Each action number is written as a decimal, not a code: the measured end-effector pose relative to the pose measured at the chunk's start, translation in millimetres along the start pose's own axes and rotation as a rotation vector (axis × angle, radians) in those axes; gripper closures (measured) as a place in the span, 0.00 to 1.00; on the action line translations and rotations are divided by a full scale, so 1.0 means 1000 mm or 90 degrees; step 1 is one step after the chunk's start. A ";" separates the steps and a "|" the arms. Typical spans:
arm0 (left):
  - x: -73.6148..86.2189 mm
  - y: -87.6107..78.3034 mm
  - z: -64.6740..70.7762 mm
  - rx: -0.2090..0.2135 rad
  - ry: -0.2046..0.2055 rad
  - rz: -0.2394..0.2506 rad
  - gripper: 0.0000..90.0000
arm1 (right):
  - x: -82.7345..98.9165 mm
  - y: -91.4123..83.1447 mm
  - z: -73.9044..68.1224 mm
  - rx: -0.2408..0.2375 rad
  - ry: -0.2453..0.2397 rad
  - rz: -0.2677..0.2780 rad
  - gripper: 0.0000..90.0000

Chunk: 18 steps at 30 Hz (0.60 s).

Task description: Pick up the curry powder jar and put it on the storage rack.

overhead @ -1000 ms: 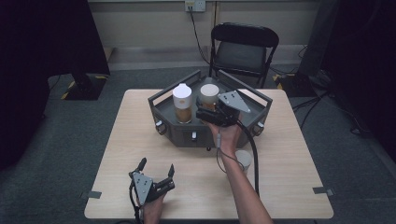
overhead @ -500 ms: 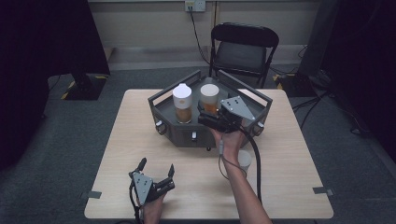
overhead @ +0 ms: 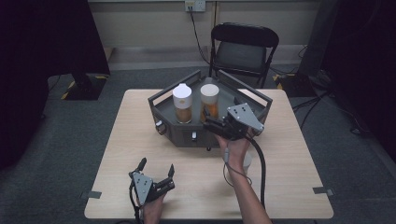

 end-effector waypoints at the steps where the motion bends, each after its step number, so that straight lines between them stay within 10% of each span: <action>1: 0.000 0.000 0.000 0.000 0.000 0.000 0.01 | 0.000 -0.002 0.000 0.000 -0.001 0.000 0.00; 18: 0.000 0.000 0.000 0.000 0.000 0.000 0.01 | 0.006 -0.041 0.005 0.009 -0.013 0.043 0.00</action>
Point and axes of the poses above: each handheld gripper's, and its own axes: y roughly forward along the jaws, x roughly out of its underside, z roughly to its right, the point moved 1 cm from there along y, roughly forward along the jaws, and after that the axes turned 5 degrees about x, right-handed, at the moved point
